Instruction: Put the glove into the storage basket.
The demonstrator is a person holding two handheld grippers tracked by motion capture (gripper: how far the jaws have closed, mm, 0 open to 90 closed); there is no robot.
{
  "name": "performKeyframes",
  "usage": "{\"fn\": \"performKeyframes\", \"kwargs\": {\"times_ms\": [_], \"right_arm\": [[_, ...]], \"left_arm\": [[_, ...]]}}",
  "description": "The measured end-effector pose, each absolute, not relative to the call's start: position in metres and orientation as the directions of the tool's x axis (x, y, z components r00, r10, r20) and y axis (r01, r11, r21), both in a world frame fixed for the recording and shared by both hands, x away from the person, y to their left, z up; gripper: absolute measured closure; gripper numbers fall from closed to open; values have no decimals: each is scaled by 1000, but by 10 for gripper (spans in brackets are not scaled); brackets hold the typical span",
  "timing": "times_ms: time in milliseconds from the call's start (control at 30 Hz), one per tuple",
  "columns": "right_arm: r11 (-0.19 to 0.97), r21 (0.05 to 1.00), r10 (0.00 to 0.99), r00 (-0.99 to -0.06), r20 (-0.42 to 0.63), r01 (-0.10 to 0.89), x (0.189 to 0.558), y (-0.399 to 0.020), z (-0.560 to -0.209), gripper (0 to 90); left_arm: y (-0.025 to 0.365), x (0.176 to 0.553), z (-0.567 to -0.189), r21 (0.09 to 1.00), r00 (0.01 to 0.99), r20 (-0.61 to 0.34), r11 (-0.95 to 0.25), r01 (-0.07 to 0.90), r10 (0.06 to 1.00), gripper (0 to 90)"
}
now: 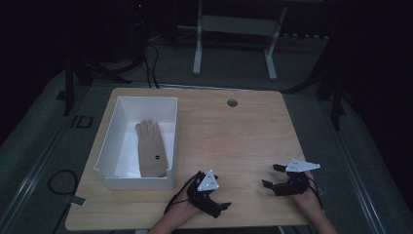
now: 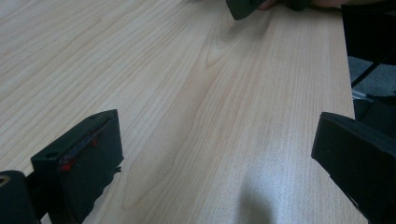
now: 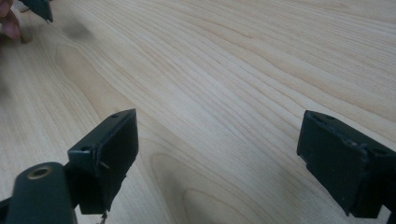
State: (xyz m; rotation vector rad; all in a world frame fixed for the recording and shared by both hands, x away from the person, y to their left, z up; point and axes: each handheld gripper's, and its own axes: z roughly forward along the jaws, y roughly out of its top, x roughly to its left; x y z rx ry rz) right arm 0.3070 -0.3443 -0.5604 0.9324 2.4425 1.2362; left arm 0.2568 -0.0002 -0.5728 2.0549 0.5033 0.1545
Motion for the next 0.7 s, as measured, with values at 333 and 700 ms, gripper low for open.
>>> {"fn": "performKeyframes", "kwargs": {"times_ms": [333, 700], "right_arm": [[436, 791, 642, -765, 62, 429, 309, -345, -561, 129], [442, 790, 646, -762, 50, 426, 308, -344, -561, 132]], "left_arm": [[2, 256, -573, 854, 907, -83, -439, 279, 414, 24], [4, 257, -572, 862, 905, -87, -424, 277, 416, 24]]}}
